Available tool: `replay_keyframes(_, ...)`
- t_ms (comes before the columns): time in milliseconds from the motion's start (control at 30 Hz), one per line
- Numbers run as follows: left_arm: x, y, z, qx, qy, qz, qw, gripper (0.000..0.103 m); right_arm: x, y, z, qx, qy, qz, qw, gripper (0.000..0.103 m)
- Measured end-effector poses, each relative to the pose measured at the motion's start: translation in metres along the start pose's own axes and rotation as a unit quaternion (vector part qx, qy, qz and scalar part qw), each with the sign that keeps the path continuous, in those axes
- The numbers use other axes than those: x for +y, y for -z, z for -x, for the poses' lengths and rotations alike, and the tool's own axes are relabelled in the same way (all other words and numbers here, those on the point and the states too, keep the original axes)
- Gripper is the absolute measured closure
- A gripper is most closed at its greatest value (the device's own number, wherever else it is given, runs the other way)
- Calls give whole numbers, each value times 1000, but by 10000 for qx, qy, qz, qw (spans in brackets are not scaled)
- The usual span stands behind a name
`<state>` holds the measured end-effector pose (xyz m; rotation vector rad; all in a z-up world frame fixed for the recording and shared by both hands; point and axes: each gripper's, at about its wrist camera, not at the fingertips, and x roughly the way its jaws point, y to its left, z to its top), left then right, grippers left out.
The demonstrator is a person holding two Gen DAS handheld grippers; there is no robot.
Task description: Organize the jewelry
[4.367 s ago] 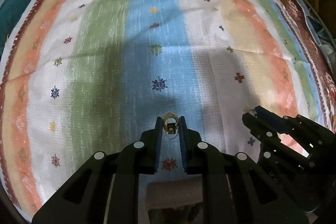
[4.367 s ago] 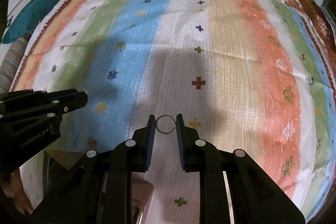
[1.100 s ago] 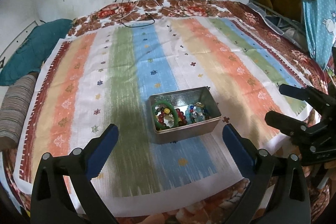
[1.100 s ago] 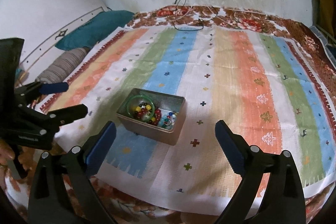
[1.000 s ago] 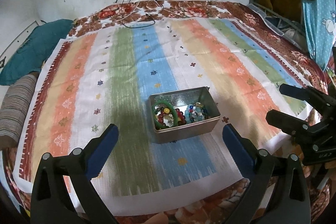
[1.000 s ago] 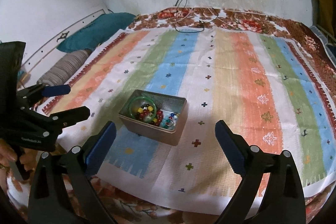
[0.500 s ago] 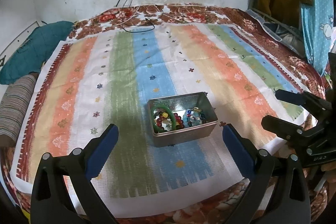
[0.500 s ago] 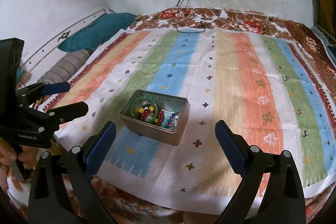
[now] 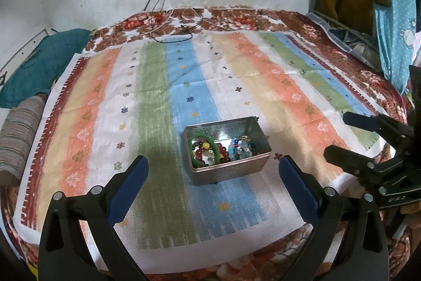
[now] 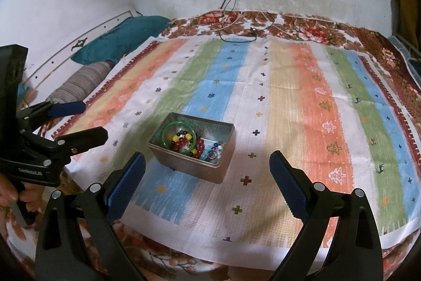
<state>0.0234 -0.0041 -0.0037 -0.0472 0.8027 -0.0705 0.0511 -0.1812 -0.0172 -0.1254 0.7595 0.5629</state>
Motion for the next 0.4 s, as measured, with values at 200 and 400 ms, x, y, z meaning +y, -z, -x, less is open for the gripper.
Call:
replay_keyframes(200, 0, -1, 0, 1, 33, -14, 10000, 6, 0, 1, 0, 3, -4, 6, 10000, 7)
replay_keyframes(400, -2, -2, 0, 4, 28, -65, 10000, 6, 2, 1, -1, 20, -14, 8, 10000, 7)
